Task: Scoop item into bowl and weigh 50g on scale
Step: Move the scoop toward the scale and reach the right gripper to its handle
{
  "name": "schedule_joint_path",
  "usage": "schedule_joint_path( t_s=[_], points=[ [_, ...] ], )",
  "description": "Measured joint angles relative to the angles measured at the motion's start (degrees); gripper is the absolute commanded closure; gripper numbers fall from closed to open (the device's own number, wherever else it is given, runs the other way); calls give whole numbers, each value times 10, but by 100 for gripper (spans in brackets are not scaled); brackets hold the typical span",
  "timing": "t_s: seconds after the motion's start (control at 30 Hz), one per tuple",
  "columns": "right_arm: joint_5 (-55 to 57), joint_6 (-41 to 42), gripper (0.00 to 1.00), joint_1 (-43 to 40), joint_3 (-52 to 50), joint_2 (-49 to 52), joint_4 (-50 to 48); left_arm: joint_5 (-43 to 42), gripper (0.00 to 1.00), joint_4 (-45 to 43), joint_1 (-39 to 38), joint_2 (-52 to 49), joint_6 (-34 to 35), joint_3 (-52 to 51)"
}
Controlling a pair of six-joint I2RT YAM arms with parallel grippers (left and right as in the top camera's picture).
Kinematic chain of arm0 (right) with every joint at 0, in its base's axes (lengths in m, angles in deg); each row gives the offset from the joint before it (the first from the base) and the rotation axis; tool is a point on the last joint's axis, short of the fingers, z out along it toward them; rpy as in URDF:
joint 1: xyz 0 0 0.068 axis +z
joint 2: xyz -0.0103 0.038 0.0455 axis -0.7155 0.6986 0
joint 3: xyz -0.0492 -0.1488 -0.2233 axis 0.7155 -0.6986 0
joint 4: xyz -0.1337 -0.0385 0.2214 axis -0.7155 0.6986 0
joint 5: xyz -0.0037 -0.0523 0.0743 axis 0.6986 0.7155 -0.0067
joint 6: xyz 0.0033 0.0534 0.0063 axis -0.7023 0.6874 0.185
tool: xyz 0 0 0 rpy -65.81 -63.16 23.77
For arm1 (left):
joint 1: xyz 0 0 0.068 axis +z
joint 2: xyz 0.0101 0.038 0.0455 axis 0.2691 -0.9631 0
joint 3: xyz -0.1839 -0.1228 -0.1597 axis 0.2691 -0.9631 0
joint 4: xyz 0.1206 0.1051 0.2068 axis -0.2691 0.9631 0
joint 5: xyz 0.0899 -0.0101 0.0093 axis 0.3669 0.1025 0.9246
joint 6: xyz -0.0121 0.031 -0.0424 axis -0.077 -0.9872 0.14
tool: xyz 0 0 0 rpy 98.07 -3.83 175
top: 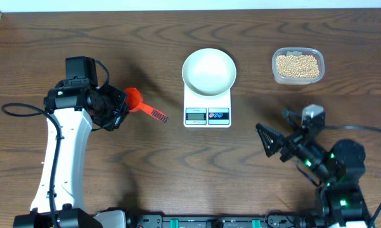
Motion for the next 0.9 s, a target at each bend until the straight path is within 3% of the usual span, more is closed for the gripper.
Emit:
schedule_joint_path(
  t_s=[0.57, 0.9],
  points=[
    [-159, -11, 1, 0, 257, 268, 94, -19, 93, -13, -18, 0, 56, 0],
    [-173, -21, 1, 37, 288, 296, 115, -34, 93, -34, -68, 0, 113, 0]
  ],
)
